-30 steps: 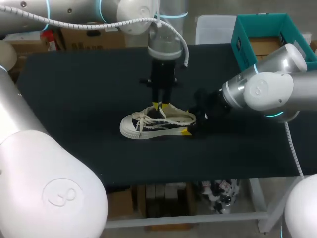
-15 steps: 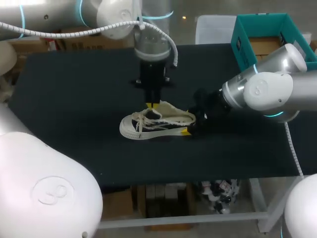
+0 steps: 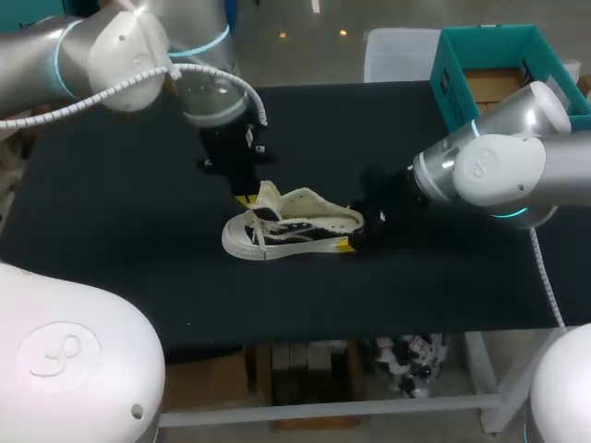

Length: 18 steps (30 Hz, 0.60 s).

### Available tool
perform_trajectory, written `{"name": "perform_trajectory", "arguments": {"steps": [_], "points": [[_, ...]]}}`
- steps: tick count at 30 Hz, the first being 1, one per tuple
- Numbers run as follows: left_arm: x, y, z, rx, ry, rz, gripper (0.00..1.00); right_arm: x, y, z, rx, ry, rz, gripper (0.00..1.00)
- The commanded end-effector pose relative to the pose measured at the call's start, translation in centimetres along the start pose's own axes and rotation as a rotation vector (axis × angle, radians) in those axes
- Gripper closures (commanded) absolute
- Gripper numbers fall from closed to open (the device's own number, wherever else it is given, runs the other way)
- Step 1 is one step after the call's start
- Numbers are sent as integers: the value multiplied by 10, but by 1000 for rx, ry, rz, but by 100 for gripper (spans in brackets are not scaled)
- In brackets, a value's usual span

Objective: Open the shoe tongue, take the insole out of the shoe, put the insole back into the shoe, and pack the shoe into the shoebox

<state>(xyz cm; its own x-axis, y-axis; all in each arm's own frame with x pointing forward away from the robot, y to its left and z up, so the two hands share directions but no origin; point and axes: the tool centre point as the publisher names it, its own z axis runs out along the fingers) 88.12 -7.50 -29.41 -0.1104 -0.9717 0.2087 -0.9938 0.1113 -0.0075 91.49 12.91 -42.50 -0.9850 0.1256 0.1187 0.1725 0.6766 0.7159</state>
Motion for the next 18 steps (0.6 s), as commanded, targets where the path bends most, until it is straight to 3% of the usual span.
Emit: {"name": "perform_trajectory", "arguments": {"steps": [1, 5, 8, 9, 11, 12, 15, 16, 18], "points": [[-12, 2, 0, 47, 135, 24, 100, 0, -3, 3, -1, 1, -1, 100], [-4, -3, -2, 34, 161, 85, 100, 0, -3, 3, -1, 1, -1, 100], [6, -8, -9, 31, 173, 135, 64, 0, -3, 3, -1, 1, -1, 100], [9, -11, -12, 27, 171, 149, 57, 0, -3, 3, -1, 1, -1, 100], [16, -15, -19, 1, 177, 195, 54, 0, -3, 3, -1, 1, -1, 100], [19, -17, -22, 7, 162, 210, 40, 0, -3, 3, -1, 1, -1, 100], [27, -22, -33, -3, 149, 271, 22, 0, -3, 3, -1, 1, -1, 100], [29, -24, -37, -3, 141, 297, 21, 0, -3, 3, -1, 1, -1, 100], [33, -28, -45, -22, 134, 351, 49, 0, -3, 3, -1, 1, -1, 100]]}}
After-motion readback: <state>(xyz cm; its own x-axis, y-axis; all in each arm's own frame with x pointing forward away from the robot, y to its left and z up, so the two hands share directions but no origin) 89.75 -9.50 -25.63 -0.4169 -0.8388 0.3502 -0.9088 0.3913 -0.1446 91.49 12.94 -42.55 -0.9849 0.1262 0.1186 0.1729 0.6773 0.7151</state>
